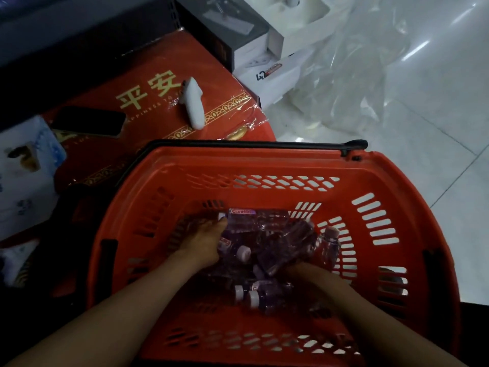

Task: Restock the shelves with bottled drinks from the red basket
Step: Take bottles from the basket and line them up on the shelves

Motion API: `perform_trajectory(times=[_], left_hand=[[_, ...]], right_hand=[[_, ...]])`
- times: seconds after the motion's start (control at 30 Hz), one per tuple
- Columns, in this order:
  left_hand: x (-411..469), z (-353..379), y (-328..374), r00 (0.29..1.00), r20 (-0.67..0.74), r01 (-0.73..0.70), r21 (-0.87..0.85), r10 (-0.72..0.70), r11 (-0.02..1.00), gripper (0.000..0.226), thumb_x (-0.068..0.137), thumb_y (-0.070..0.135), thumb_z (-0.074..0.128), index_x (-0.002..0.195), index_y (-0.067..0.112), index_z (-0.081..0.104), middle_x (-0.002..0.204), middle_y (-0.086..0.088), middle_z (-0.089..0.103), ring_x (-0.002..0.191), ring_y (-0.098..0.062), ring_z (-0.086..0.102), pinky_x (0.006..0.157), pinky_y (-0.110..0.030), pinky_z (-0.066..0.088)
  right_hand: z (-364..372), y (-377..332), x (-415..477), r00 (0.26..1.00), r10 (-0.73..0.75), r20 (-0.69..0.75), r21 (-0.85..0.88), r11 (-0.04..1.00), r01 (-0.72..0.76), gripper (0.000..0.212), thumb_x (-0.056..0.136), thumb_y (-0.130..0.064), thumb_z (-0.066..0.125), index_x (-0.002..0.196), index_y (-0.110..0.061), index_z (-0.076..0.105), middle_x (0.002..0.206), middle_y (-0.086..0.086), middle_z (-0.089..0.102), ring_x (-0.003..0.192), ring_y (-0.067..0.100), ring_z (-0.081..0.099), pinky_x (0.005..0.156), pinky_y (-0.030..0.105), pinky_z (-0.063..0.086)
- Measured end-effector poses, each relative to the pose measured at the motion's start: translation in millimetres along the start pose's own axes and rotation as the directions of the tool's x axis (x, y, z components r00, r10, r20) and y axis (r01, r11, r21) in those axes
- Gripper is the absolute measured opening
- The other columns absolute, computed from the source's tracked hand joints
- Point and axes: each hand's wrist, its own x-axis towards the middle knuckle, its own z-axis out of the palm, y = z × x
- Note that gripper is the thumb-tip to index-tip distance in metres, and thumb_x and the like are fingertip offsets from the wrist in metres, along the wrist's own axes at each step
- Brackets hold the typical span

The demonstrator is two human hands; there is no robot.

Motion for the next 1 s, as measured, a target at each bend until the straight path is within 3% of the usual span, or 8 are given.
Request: perform_trajectory(times=[0.03,0.1,0.27,0.37,0.53,0.67,0.83,1.0], left_hand=[[3.1,-3.2,-1.1,1.0,0.023,-0.018,0.019,0.017,1.0,0.08,0.08,0.036,0.065,0.151,0.021,0.031,0.15,-0.006,0.042,0.138,-0.026,0.039,0.117,-0.032,0.027],[7.4,-6.3,-5.7,0.999,0.049,-0.015,0.082,0.011,0.997,0.076,0.084,0.047,0.063,0.15,0.023,0.033,0.15,-0.006,0.04,0.139,-0.026,0.037,0.115,-0.029,0.024],[10.1,9.8,-11.9,0.972,0.231,0.022,0.042,-0.031,0.999,0.08,0.078,0.04,0.066,0.147,0.027,0.026,0.152,-0.012,0.036,0.14,-0.032,0.035,0.117,-0.038,0.028],[12.9,8.8,-10.8,0.962,0.27,0.066,-0.069,-0.045,0.995,0.08,0.077,0.031,0.068,0.143,0.03,0.022,0.146,-0.015,0.046,0.13,-0.031,0.05,0.106,-0.035,0.043],[16.8,-0.3,-12.0,0.977,0.21,0.108,-0.28,-0.049,0.954,0.085,0.055,0.028,0.08,0.134,0.032,0.049,0.131,0.001,0.061,0.119,-0.021,0.06,0.1,-0.032,0.049],[7.0,-7.3,2.1,0.987,0.133,0.153,-0.613,-0.089,0.775,0.068,0.045,0.018,0.081,0.105,0.041,0.056,0.109,0.007,0.071,0.104,-0.016,0.067,0.093,-0.038,0.055],[-37.8,-50.6,40.9,0.987,0.117,0.154,-0.896,-0.113,0.417,0.052,0.068,-0.003,0.08,0.109,0.024,0.062,0.1,0.003,0.075,0.097,-0.018,0.07,0.088,-0.042,0.055],[-79.5,-118.8,42.7,0.995,0.084,0.098,-0.928,-0.054,0.36,0.049,0.075,0.003,0.075,0.118,0.025,0.062,0.101,0.003,0.075,0.099,-0.022,0.07,0.09,-0.052,0.054]], right_hand=[[-2.2,0.8,4.1,1.0,-0.028,0.014,0.103,0.994,0.026,0.012,0.1,-0.014,0.053,0.107,-0.015,0.063,0.105,0.008,0.065,0.11,0.027,0.061,0.086,0.034,0.052],[-3.8,-0.5,0.7,0.996,-0.084,0.022,-0.011,0.996,0.084,0.016,0.101,-0.011,0.05,0.109,-0.007,0.065,0.102,0.01,0.068,0.104,0.028,0.064,0.09,0.043,0.054],[-19.1,-10.6,-10.7,0.981,-0.182,0.063,-0.355,0.915,0.193,0.037,0.1,-0.016,0.049,0.136,-0.023,0.051,0.134,0.005,0.059,0.114,0.016,0.059,0.099,0.031,0.049],[-26.1,-7.3,-16.2,0.979,-0.187,0.085,-0.177,0.964,0.199,0.046,0.09,0.0,0.061,0.13,-0.02,0.05,0.113,0.003,0.064,0.102,0.021,0.067,0.088,0.036,0.059],[-28.9,-5.3,-13.6,0.968,-0.243,0.059,-0.038,0.969,0.245,0.038,0.082,-0.003,0.073,0.105,-0.031,0.062,0.105,0.004,0.072,0.096,0.022,0.071,0.086,0.04,0.06],[-32.2,-16.5,-17.7,0.944,-0.327,0.035,0.038,0.945,0.326,0.043,0.08,-0.002,0.078,0.118,-0.015,0.064,0.111,0.01,0.073,0.105,0.027,0.07,0.096,0.047,0.055],[-30.2,-46.5,-47.6,0.876,-0.481,0.028,0.157,0.868,0.471,0.036,0.088,0.003,0.067,0.113,-0.022,0.065,0.113,0.003,0.073,0.102,0.018,0.071,0.079,0.025,0.058],[-18.1,-74.9,-91.4,0.783,-0.621,0.033,0.194,0.773,0.604,0.049,0.094,0.003,0.056,0.133,-0.028,0.054,0.123,0.0,0.07,0.109,0.015,0.069,0.085,0.026,0.057]])
